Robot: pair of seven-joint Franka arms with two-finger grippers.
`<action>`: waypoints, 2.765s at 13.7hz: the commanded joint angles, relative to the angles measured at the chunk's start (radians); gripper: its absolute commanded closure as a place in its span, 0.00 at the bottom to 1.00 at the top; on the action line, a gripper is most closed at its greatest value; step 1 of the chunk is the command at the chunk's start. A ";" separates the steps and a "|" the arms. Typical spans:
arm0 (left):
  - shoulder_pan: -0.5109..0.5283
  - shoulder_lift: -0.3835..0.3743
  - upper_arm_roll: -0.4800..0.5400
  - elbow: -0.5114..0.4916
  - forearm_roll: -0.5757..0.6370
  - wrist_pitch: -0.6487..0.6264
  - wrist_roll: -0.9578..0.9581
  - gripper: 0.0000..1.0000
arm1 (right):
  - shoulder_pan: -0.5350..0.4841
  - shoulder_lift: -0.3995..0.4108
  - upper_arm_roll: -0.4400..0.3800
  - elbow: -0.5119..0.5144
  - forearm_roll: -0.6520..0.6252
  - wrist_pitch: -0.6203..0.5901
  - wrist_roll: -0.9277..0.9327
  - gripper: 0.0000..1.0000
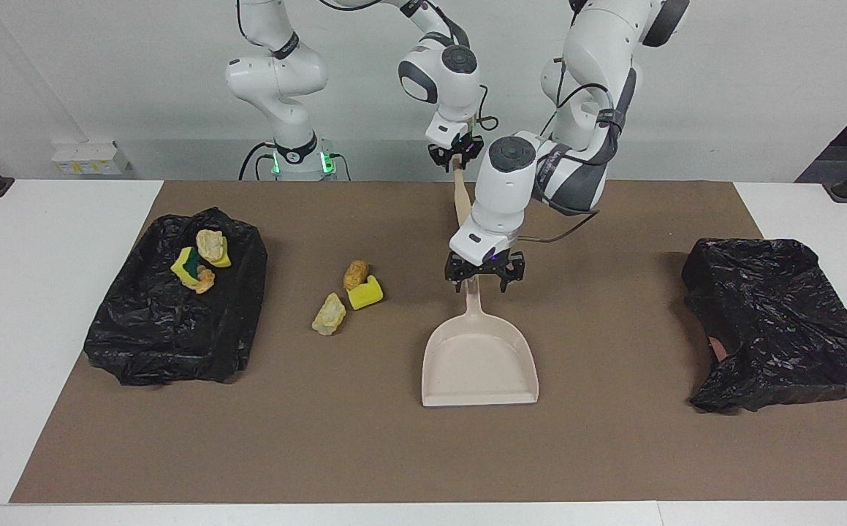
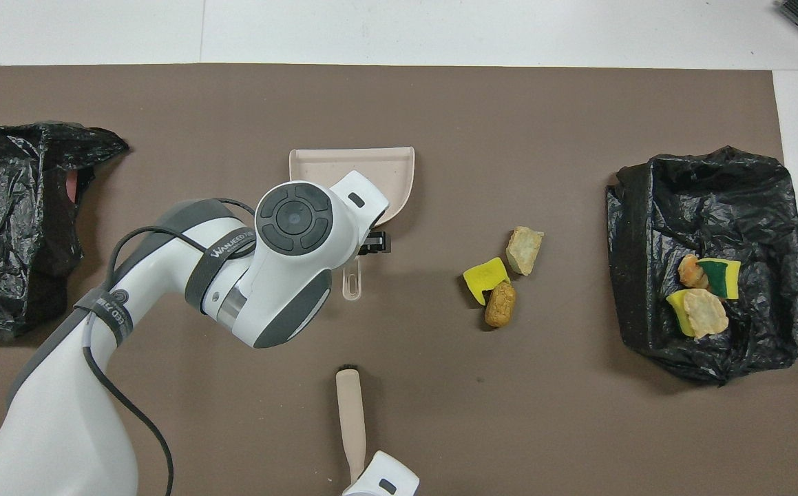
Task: Sweep and dump trash in bin
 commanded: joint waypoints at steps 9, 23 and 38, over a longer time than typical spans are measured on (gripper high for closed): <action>-0.011 0.007 -0.011 -0.051 0.028 0.025 -0.009 0.82 | -0.047 -0.075 -0.028 0.071 0.002 -0.218 -0.122 1.00; 0.049 -0.132 -0.005 -0.026 0.010 -0.317 0.849 1.00 | -0.053 -0.201 -0.152 -0.063 0.025 -0.205 -0.406 1.00; 0.086 -0.139 0.000 -0.037 -0.004 -0.319 1.038 1.00 | -0.067 -0.121 -0.233 0.028 0.019 -0.270 -0.469 0.15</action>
